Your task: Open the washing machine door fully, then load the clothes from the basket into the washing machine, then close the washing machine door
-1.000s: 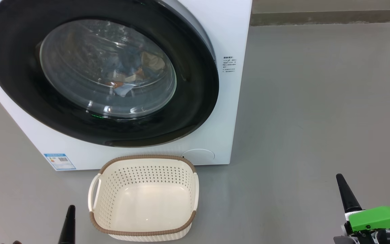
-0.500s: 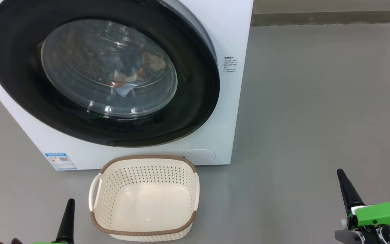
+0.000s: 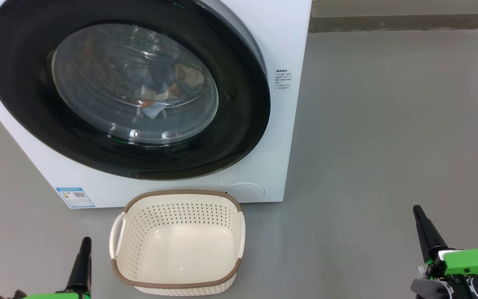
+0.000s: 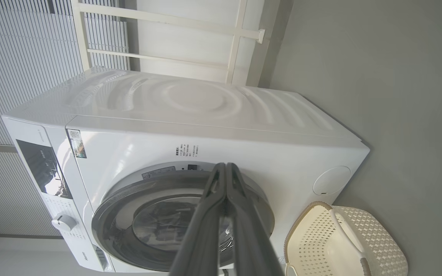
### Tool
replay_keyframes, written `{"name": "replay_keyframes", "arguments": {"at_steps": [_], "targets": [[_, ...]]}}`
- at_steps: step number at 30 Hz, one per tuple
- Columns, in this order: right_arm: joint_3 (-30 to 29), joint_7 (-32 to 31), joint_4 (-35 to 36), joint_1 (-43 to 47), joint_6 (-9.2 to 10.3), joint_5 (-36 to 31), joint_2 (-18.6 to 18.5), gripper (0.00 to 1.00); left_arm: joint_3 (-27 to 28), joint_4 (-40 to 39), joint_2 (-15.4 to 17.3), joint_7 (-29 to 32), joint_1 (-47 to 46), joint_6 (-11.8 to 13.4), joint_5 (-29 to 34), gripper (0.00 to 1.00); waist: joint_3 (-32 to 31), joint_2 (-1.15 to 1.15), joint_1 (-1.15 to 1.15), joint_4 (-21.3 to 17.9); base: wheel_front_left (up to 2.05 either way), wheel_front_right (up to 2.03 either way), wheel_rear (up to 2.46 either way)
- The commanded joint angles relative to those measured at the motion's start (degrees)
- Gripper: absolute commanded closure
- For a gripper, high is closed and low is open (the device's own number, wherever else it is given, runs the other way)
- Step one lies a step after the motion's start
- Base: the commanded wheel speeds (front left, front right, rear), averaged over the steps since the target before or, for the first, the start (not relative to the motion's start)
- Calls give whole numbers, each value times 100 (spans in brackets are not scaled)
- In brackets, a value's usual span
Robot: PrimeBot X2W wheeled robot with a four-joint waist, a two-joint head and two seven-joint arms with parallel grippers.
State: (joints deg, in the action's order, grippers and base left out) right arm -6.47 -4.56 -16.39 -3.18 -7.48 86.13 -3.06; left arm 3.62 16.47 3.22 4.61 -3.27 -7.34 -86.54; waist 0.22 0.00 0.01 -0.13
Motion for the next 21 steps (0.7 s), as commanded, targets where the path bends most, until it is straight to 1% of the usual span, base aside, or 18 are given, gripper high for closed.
{"name": "replay_keyframes", "arguments": {"at_steps": [1,10,21], "targets": [[62,-47,186,-276,-1,133,-27,100,193,-193,41,40,-240,-13,-103,100,0,0,0,1,0,0,0],[-12,-197,236,-300,-1,597,18,100,296,-244,-34,192,-292,-14,-556,100,-5,0,0,13,0,0,0],[-12,-197,236,-301,-1,598,18,100,296,-244,-34,193,-292,-14,-558,100,-5,0,0,13,0,0,0]]}}
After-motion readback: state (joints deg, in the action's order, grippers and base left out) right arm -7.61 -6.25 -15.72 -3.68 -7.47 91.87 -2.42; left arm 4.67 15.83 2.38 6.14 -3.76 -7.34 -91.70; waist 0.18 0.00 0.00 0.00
